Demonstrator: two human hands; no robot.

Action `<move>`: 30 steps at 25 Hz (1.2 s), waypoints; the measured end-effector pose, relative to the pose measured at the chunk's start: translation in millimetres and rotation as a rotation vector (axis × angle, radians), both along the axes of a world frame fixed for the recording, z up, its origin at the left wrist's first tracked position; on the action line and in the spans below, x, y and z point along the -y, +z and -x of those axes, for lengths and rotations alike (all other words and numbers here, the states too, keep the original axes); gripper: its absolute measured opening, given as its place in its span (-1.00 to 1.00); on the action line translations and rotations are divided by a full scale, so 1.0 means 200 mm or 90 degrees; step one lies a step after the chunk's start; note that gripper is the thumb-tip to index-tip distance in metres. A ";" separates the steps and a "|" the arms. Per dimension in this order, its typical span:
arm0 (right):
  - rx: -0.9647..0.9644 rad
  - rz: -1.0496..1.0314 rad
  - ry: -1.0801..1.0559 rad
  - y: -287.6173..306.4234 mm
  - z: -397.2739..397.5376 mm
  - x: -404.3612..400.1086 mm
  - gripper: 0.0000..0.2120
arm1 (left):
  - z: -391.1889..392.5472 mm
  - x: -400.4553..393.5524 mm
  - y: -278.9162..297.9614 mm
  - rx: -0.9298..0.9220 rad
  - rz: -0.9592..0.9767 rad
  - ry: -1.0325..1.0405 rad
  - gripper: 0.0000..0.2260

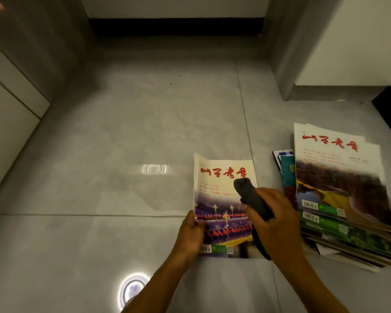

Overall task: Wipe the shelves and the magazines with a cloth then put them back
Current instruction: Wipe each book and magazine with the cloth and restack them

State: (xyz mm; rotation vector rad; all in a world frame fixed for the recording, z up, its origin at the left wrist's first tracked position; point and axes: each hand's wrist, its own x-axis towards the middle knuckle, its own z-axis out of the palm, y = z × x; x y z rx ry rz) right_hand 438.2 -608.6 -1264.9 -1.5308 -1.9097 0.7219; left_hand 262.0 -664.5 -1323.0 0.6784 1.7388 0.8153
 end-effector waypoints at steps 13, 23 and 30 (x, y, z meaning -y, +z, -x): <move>0.339 0.067 0.065 -0.59 -0.03 0.00 -0.48 | 0.16 -0.03 -0.14 -0.297 0.123 -0.190 -0.85; 0.293 0.029 -0.015 -0.64 0.14 -0.28 -0.47 | 0.18 -0.05 -0.17 -0.261 0.102 -0.239 -0.80; 0.312 -0.091 0.362 -0.64 0.34 -0.39 -0.45 | 0.19 -0.04 -0.21 -0.276 0.081 -0.224 -0.79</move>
